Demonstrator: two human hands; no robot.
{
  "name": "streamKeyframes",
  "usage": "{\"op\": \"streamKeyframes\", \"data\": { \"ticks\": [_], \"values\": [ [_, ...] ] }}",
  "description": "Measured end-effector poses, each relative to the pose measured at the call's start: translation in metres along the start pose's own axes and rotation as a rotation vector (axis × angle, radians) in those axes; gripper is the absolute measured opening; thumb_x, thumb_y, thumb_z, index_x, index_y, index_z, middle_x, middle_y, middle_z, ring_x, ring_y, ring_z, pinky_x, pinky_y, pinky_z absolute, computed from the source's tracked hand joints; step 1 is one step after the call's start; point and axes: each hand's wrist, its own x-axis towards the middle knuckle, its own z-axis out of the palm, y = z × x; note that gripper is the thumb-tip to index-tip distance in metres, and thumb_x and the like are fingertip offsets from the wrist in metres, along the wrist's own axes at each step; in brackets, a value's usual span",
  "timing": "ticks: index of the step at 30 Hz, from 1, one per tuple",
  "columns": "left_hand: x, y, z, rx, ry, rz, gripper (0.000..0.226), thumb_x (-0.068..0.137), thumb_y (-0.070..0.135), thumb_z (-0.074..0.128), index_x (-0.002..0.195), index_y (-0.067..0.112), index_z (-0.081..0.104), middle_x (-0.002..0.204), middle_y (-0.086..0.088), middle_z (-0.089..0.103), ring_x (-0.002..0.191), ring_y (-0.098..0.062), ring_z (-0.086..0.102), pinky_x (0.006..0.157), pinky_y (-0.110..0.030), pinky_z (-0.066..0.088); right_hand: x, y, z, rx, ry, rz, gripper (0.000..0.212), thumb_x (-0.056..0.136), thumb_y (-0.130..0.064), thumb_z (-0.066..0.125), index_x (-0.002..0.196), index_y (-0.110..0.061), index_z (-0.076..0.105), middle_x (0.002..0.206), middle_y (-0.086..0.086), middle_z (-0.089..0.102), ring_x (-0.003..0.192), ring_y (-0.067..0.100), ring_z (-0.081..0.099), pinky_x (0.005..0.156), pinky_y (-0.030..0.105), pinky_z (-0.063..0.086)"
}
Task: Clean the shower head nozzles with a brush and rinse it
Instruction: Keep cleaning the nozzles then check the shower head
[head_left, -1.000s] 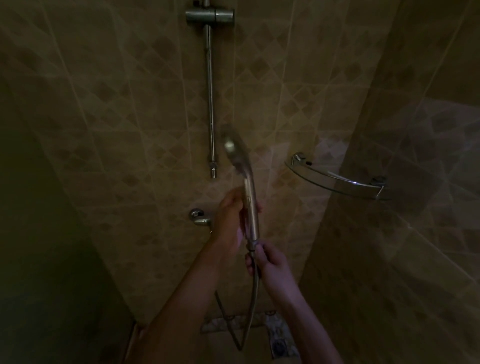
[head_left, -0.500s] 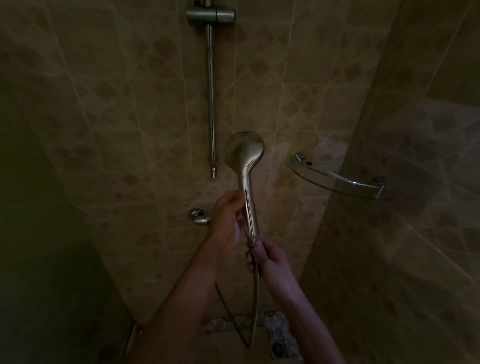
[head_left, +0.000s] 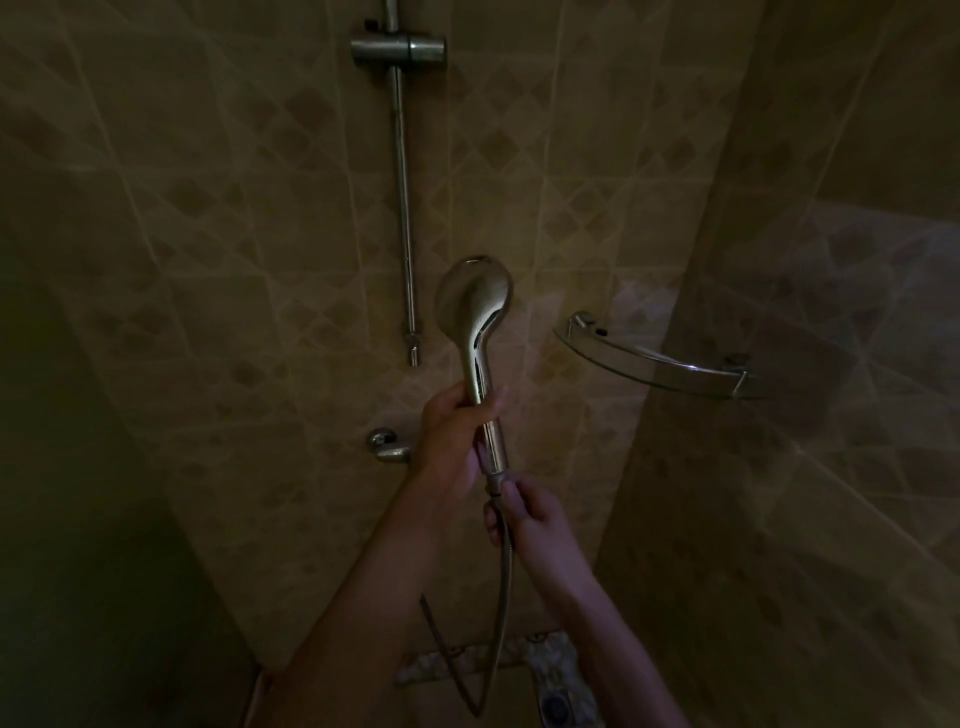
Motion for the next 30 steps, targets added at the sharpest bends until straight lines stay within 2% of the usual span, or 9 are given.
{"op": "streamKeyframes", "data": {
  "ticks": [3,10,13,15,19,21,26,28,30],
  "values": [
    [0.003,0.006,0.005,-0.024,0.012,-0.038,0.006,0.082,0.001,0.066,0.082,0.007,0.068,0.066,-0.003,0.063,0.064,-0.014,0.058,0.062,-0.025,0.048,0.004,-0.002,0.0,0.023,0.0,-0.005,0.021,0.103,-0.014,0.038,0.105,-0.009,0.059,0.064,0.001,0.055,0.059,0.009,0.051,0.057,0.022,0.044],
    [0.001,0.009,0.015,-0.279,-0.07,-0.106,0.016,0.095,0.007,0.043,0.106,-0.001,0.052,0.075,-0.015,0.066,0.061,-0.02,0.059,0.067,-0.032,0.051,0.012,-0.003,-0.002,0.021,0.032,-0.025,0.023,0.103,-0.014,0.039,0.098,-0.014,0.061,0.061,-0.002,0.057,0.059,0.01,0.052,0.057,0.026,0.043],
    [0.004,0.007,0.017,-0.241,-0.109,-0.12,0.026,0.092,0.026,0.056,0.107,0.006,0.051,0.072,-0.006,0.059,0.062,-0.015,0.055,0.064,-0.029,0.045,0.013,-0.003,-0.004,0.025,0.043,-0.011,0.025,0.103,-0.014,0.037,0.098,-0.01,0.061,0.063,0.001,0.055,0.058,0.01,0.051,0.056,0.024,0.042],
    [0.006,0.003,0.016,-0.138,-0.075,-0.071,0.034,0.085,0.022,0.067,0.108,0.003,0.052,0.068,-0.004,0.059,0.063,-0.015,0.055,0.061,-0.028,0.046,0.013,-0.003,-0.006,0.024,0.032,-0.011,0.025,0.103,-0.014,0.037,0.1,-0.005,0.061,0.064,0.002,0.055,0.059,0.01,0.05,0.056,0.024,0.042],
    [0.011,-0.001,0.016,-0.023,-0.069,0.007,0.011,0.084,0.012,0.068,0.081,0.002,0.064,0.061,-0.002,0.059,0.059,-0.014,0.055,0.056,-0.021,0.048,0.012,-0.005,-0.01,0.005,0.023,-0.013,0.026,0.103,-0.016,0.038,0.104,-0.004,0.061,0.067,0.002,0.057,0.062,0.012,0.052,0.059,0.026,0.044],
    [0.013,-0.001,0.013,0.006,-0.083,0.005,0.015,0.087,0.015,0.065,0.077,0.004,0.064,0.062,-0.002,0.059,0.06,-0.013,0.054,0.054,-0.021,0.046,0.013,-0.005,-0.011,0.007,0.023,0.004,0.027,0.103,-0.018,0.038,0.105,-0.005,0.061,0.069,0.002,0.058,0.064,0.013,0.053,0.061,0.027,0.045],
    [0.016,-0.007,0.016,-0.051,-0.13,-0.065,0.033,0.098,0.036,0.044,0.1,0.012,0.066,0.088,-0.013,0.073,0.075,-0.019,0.064,0.068,-0.032,0.05,0.016,-0.01,-0.016,-0.013,0.066,-0.015,0.027,0.104,-0.017,0.037,0.1,-0.008,0.062,0.068,0.003,0.057,0.063,0.013,0.052,0.059,0.025,0.044],
    [0.017,-0.007,0.023,-0.138,-0.093,-0.131,0.05,0.088,0.06,0.046,0.11,0.017,0.06,0.088,-0.017,0.072,0.072,-0.021,0.067,0.065,-0.032,0.05,0.017,-0.012,-0.016,-0.009,0.062,-0.009,0.028,0.104,-0.018,0.037,0.098,-0.007,0.062,0.066,0.002,0.056,0.059,0.011,0.051,0.058,0.024,0.044],
    [0.02,-0.01,0.025,-0.139,-0.078,-0.127,0.062,0.078,0.064,0.057,0.116,0.014,0.054,0.091,-0.017,0.072,0.069,-0.018,0.065,0.062,-0.029,0.049,0.017,-0.013,-0.017,-0.006,0.061,-0.01,0.029,0.104,-0.02,0.038,0.095,-0.007,0.062,0.065,0.001,0.057,0.059,0.011,0.051,0.058,0.026,0.043]
  ]
}}
